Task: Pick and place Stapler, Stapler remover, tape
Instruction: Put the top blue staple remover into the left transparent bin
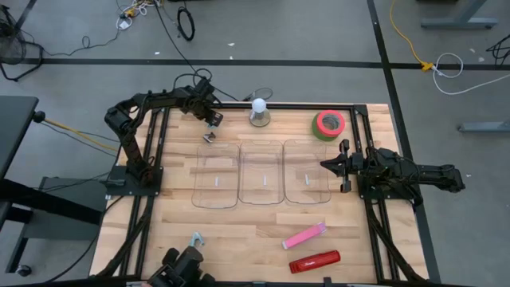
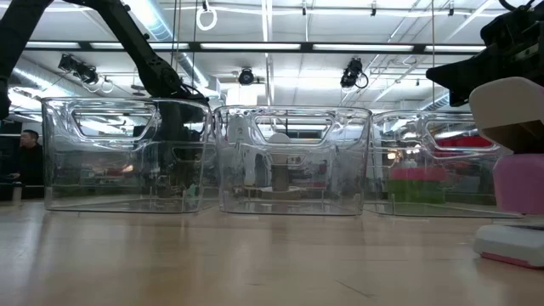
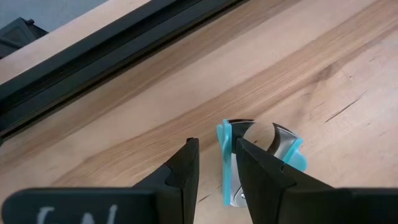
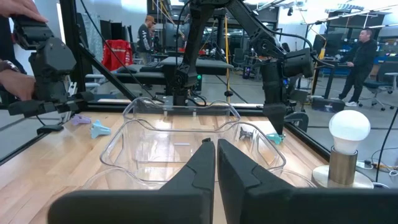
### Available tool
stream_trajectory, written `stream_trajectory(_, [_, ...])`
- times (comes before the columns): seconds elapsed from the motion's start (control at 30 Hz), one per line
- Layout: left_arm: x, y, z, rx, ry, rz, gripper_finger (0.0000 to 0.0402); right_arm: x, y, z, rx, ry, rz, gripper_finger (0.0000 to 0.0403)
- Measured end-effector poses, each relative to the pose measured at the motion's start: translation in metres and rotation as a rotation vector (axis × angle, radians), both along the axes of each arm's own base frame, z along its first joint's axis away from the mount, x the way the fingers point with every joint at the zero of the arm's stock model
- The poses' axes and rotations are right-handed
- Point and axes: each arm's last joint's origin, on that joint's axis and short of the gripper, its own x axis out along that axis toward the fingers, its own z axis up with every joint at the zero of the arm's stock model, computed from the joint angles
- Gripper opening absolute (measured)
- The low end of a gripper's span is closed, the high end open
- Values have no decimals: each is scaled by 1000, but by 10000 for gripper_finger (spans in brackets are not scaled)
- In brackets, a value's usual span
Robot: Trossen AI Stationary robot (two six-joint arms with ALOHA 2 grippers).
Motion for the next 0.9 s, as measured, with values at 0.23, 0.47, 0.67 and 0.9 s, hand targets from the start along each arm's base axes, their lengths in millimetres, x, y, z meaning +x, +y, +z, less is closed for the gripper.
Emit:
stream_trajectory(0.23, [0, 0, 0, 0, 0, -5, 99, 0, 0, 0, 0, 0, 0, 22])
stream_trajectory(0.47, [0, 0, 0, -3, -4, -7, 46, 0, 0, 0, 0, 0, 0, 22])
stream_trajectory(0.67, [0, 0, 0, -3, -6, -8, 16, 0, 0, 0, 0, 0, 0, 22])
stream_trajectory(0.9, [0, 0, 0, -3, -7, -11, 15, 0, 0, 0, 0, 0, 0, 22])
